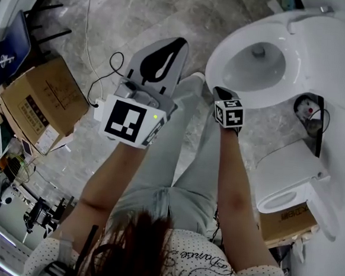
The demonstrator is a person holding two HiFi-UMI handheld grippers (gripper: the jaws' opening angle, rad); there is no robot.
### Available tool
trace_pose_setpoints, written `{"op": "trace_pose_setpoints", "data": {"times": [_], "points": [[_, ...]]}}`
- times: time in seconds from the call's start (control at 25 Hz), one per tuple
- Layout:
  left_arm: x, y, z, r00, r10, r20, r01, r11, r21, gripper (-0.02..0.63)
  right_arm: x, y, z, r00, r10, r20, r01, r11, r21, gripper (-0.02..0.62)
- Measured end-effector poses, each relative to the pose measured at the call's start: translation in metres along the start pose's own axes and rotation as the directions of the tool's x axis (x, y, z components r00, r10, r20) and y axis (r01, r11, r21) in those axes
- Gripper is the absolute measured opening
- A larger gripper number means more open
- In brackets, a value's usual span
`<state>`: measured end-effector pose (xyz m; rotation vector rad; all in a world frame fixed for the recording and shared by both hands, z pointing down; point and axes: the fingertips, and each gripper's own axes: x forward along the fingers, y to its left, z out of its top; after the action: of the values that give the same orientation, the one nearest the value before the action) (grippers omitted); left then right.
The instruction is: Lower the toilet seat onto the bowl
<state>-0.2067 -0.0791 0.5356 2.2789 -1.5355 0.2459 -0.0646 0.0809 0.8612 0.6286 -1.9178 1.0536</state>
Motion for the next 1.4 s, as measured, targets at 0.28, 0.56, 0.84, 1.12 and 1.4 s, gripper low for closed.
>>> {"op": "trace_pose_setpoints", "data": {"times": [0.28,0.56,0.84,1.12,1.4], "points": [[-0.003,-0.020,0.027,0.999,-0.043,0.006,0.043,0.998,0.047,0.015,-0.058,-0.008,0.060,0.969,-0.009,0.248,-0.039,0.981,0.189,0.012],[-0.013,-0.034,0.065,0.998,-0.062,0.031,0.060,0.997,0.056,0.014,-0.145,0.006,0.139,0.862,-0.025,0.506,-0.075,0.981,0.177,0.012],[-0.027,-0.048,0.117,0.991,-0.105,0.084,0.098,0.992,0.083,0.014,-0.234,0.027,0.201,0.719,-0.065,0.692,-0.059,0.986,0.153,0.012],[-0.036,-0.060,0.163,0.979,-0.159,0.123,0.144,0.981,0.128,0.015,-0.335,0.055,0.254,0.551,-0.091,0.830,-0.021,0.992,0.123,0.011],[-0.039,-0.080,0.197,0.963,-0.227,0.146,0.202,0.965,0.169,0.014,-0.437,0.082,0.280,0.415,-0.120,0.902,0.142,0.988,0.066,0.012]]}}
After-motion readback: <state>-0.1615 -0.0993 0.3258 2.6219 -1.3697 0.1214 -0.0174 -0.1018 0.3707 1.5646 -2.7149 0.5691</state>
